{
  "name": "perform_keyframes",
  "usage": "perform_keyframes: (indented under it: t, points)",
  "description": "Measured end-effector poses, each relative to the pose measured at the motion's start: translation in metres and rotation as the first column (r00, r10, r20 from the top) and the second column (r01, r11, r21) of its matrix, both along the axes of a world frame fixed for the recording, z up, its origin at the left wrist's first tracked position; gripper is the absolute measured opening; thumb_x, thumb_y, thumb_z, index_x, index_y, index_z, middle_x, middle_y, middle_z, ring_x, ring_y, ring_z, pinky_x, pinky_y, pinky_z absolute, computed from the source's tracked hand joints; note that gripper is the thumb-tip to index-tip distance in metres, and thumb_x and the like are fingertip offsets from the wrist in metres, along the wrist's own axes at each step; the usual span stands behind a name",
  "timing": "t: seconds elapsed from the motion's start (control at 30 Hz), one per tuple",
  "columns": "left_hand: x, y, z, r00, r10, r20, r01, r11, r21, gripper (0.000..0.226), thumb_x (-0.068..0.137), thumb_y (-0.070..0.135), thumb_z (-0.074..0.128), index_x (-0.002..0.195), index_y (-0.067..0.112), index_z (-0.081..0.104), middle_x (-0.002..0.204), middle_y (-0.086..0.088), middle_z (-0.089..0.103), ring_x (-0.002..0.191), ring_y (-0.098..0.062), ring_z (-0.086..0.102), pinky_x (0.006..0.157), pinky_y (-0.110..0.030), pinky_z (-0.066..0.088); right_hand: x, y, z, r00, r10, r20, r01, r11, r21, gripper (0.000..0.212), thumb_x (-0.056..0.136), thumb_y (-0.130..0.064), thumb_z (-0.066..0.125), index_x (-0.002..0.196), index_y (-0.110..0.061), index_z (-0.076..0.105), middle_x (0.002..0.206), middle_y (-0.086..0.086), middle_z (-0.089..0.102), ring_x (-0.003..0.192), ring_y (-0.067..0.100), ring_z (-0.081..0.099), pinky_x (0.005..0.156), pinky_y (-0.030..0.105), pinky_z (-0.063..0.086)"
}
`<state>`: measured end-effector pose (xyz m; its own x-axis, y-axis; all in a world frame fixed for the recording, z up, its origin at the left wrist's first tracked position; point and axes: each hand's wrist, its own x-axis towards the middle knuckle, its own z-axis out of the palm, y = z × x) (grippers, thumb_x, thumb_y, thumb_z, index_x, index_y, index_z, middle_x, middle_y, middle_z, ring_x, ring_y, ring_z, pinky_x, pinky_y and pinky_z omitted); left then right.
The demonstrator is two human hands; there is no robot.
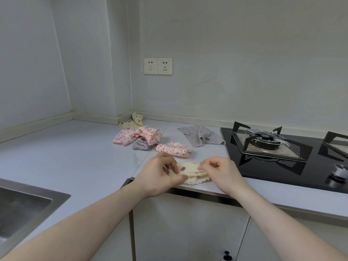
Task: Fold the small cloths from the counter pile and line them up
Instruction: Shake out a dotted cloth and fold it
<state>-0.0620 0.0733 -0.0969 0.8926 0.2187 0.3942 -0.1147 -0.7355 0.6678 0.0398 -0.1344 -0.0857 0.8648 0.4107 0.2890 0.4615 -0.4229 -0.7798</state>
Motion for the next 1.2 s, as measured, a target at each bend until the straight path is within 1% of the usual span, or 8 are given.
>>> perform_keyframes:
  t: [0.33, 0.5, 0.7, 0.8, 0.87, 0.97, 1.13, 1.2]
  points:
    - [0.0, -0.007, -0.006, 1.0, 0.017, 0.023, -0.019, 0.991, 0.131, 0.021, 0.082, 0.048, 0.074, 0.076, 0.029, 0.066, 0.116, 0.03, 0.061, 0.117, 0.003, 0.048, 0.093, -0.026, 0.047, 0.002, -0.004, -0.003, 1.0, 0.02, -0.008, -0.021, 0.995, -0.097, 0.027, 0.067, -0.049, 0.077, 0.077, -0.029, 0.064, 0.087, -0.011, 0.072, 0.086, 0.011, 0.068, 0.084, 0.039, 0.056]
    - [-0.003, -0.01, 0.001, 0.999, 0.038, -0.02, -0.036, 0.995, 0.09, 0.036, 0.093, 0.051, 0.065, 0.069, 0.025, 0.061, 0.073, 0.013, 0.063, 0.073, -0.006, 0.055, 0.063, -0.028, 0.04, -0.003, -0.008, 0.001, 0.996, 0.082, -0.026, -0.085, 0.986, -0.142, 0.037, 0.073, -0.048, 0.076, 0.107, -0.046, 0.063, 0.099, -0.019, 0.071, 0.097, 0.0, 0.064, 0.091, 0.032, 0.052]
    - [-0.013, -0.016, 0.001, 0.993, 0.112, -0.024, -0.112, 0.994, 0.002, 0.032, 0.083, 0.052, 0.07, 0.085, 0.033, 0.045, 0.072, 0.016, 0.056, 0.067, -0.01, 0.049, 0.063, -0.032, 0.043, -0.004, -0.011, 0.001, 0.983, 0.182, 0.002, -0.177, 0.961, -0.21, 0.026, 0.072, -0.058, 0.063, 0.096, -0.048, 0.062, 0.092, -0.016, 0.066, 0.093, 0.001, 0.06, 0.084, 0.03, 0.051]
    - [-0.011, -0.015, -0.002, 0.99, 0.127, -0.06, -0.126, 0.992, 0.019, 0.04, 0.083, 0.057, 0.066, 0.114, 0.043, 0.046, 0.106, 0.022, 0.064, 0.101, -0.003, 0.061, 0.083, -0.029, 0.051, 0.002, -0.009, -0.003, 0.982, 0.189, -0.019, -0.19, 0.965, -0.183, 0.023, 0.077, -0.051, 0.067, 0.099, -0.049, 0.058, 0.093, -0.019, 0.062, 0.097, 0.001, 0.056, 0.084, 0.025, 0.048]
    - [-0.008, -0.014, -0.002, 0.984, 0.142, -0.108, -0.131, 0.986, 0.104, 0.048, 0.087, 0.058, 0.064, 0.128, 0.048, 0.042, 0.127, 0.034, 0.053, 0.124, 0.007, 0.049, 0.097, -0.016, 0.041, 0.005, -0.007, -0.008, 0.98, 0.192, -0.056, -0.199, 0.963, -0.181, 0.023, 0.078, -0.051, 0.066, 0.099, -0.049, 0.057, 0.094, -0.022, 0.06, 0.1, -0.001, 0.053, 0.082, 0.02, 0.045]
    - [-0.001, -0.017, 0.0, 0.968, 0.155, -0.197, -0.119, 0.976, 0.182, 0.036, 0.087, 0.059, 0.059, 0.12, 0.045, 0.054, 0.135, 0.036, 0.045, 0.13, 0.007, 0.042, 0.102, -0.013, 0.034, 0.002, -0.007, -0.01, 0.979, 0.158, -0.129, -0.18, 0.967, -0.181, 0.024, 0.076, -0.053, 0.064, 0.099, -0.051, 0.057, 0.098, -0.025, 0.06, 0.105, -0.004, 0.049, 0.084, 0.015, 0.042]
    - [0.014, -0.026, 0.015, 0.889, 0.124, -0.442, -0.199, 0.971, -0.129, 0.029, 0.074, 0.051, 0.064, 0.097, 0.033, 0.065, 0.125, 0.027, 0.058, 0.137, 0.005, 0.035, 0.111, -0.027, 0.037, 0.013, -0.007, 0.0, 0.921, 0.146, -0.363, -0.208, 0.968, -0.138, 0.022, 0.078, -0.036, 0.072, 0.098, -0.043, 0.064, 0.098, -0.02, 0.066, 0.099, 0.001, 0.06, 0.083, 0.018, 0.049]
    - [0.015, -0.037, 0.044, 0.825, 0.072, -0.561, -0.296, 0.9, -0.321, 0.028, 0.071, 0.046, 0.071, 0.09, 0.027, 0.065, 0.109, 0.013, 0.064, 0.121, -0.002, 0.052, 0.1, -0.036, 0.05, 0.013, -0.013, 0.027, 0.833, 0.156, -0.53, -0.226, 0.972, -0.068, 0.025, 0.084, -0.017, 0.075, 0.097, -0.036, 0.066, 0.096, -0.012, 0.07, 0.093, 0.009, 0.067, 0.078, 0.017, 0.051]
